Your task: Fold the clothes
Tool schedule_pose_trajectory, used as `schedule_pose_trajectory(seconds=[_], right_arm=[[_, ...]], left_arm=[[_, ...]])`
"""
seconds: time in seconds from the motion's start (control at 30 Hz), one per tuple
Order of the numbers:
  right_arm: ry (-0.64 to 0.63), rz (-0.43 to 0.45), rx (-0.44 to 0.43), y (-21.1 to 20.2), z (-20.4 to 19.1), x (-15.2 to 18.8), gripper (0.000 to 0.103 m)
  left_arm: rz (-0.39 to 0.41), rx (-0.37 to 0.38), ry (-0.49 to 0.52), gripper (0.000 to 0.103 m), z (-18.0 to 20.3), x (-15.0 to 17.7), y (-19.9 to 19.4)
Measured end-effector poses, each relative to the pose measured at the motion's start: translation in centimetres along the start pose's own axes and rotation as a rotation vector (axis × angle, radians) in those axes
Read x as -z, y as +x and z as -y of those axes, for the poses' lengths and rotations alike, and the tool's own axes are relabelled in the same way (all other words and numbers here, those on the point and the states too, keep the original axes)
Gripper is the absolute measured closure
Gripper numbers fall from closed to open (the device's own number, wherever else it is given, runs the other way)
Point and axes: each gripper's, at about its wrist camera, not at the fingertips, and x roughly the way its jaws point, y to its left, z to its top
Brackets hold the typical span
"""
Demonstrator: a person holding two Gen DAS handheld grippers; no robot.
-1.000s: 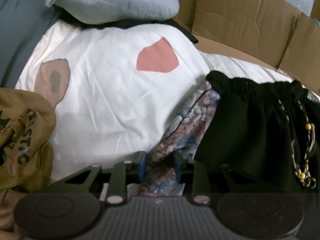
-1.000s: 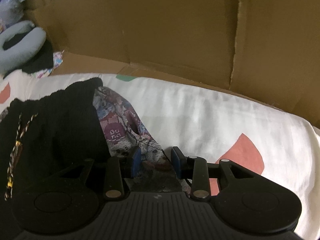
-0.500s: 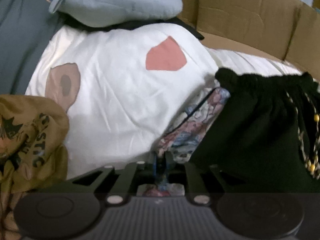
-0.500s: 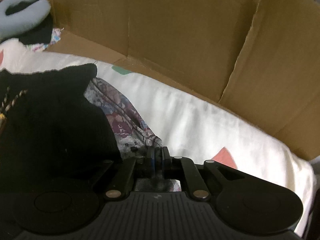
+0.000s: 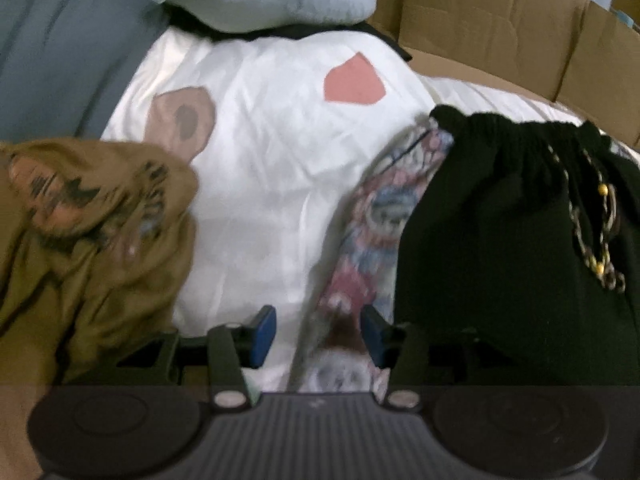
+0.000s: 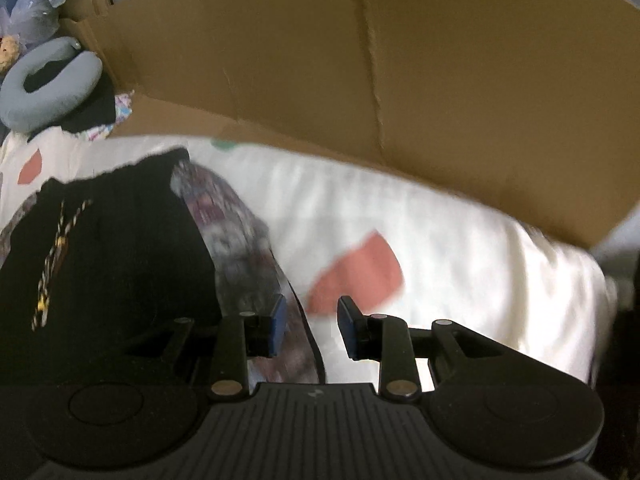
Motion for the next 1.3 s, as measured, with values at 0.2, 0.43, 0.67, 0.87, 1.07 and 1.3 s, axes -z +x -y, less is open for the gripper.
schedule_pose_trajectory(seconds=[0.2,0.43,0.67,0.87,1.07,1.3], right_arm=[[0.013,-0.035,-0.002,-1.1,0.9,3.1,0.068],[0.006,-0.092,0.017,-1.0,1.5,6.1,0.068],[-0.026,-0.111,0.031,-1.8,1.6,7.9,0.07],[-0.078,-0.127,0.056,-2.4,1.2,9.1,0.101],[-0.056,-0.142,0.113,-2.9,1.7,9.5,0.102],[0.014,-0.115,0.111,-3.9,2.6,10.0,0.096]], left_arm=[[-0.011,-0.002,-0.03,0.057,-1.0,2.6,-1.4],[-0.016,-0.011,-0.064,0.059,-2.0,5.3,-2.9],[-0.011,-0.018,-0.07,0.059,-2.3,7.3,-5.0],[-0.036,-0.027,-0.053,0.059,-2.5,9.3,-6.0],[-0.053,-0.033,-0.034,0.059,-2.6,11.2,-6.7],[-0.09,-0.031,-0.019,0.075,-2.8,12.9,-6.5]])
